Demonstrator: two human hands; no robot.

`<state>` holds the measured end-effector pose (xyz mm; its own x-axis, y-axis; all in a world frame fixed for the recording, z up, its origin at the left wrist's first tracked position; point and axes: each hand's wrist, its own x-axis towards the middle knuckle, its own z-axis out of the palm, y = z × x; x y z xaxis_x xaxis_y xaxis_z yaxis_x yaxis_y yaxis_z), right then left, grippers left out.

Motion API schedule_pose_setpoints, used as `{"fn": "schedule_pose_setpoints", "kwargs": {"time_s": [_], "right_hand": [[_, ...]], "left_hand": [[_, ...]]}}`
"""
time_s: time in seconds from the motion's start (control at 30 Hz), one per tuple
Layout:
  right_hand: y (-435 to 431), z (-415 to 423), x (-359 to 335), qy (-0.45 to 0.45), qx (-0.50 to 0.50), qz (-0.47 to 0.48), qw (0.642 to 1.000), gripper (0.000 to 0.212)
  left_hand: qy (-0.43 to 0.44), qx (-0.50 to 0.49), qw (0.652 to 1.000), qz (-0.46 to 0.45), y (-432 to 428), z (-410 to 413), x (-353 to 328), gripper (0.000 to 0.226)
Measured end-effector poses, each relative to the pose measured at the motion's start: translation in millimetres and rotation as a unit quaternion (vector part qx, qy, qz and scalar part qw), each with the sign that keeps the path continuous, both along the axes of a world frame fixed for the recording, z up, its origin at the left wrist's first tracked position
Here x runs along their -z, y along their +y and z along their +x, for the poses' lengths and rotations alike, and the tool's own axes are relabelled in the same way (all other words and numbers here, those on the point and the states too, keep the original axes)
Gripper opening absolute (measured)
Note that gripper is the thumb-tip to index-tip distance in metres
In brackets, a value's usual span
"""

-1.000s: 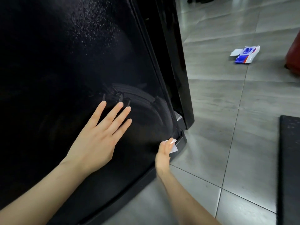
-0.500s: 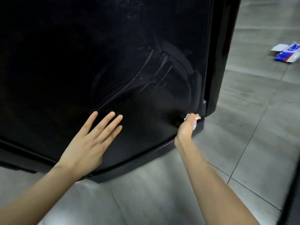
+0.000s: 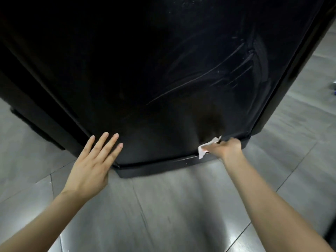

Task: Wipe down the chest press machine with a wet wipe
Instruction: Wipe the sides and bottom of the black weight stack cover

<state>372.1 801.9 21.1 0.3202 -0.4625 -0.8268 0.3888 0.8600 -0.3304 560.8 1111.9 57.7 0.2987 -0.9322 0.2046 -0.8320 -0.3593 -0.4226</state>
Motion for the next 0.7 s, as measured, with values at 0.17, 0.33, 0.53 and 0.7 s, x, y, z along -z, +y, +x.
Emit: {"fn": "schedule_pose_setpoints", "kwargs": {"time_s": [0.17, 0.33, 0.53, 0.7], "right_hand": [[60, 48, 36, -0.040, -0.014, -0.045, 0.998, 0.032], [127, 86, 27, -0.117, -0.073, 0.052, 0.989, 0.038], [169, 115, 23, -0.150, -0.057, 0.078, 0.984, 0.036], [181, 139, 28, -0.177, -0.082, 0.141, 0.971, 0.044]], "left_hand": [[0.109, -0.144, 0.980, -0.086, 39, -8, 33, 0.066], [0.290, -0.250, 0.894, -0.231, 41, -5, 45, 0.073], [0.533, -0.276, 0.705, -0.377, 23, -1, 46, 0.086], [0.623, -0.228, 0.633, -0.398, 9, -2, 45, 0.086]]}}
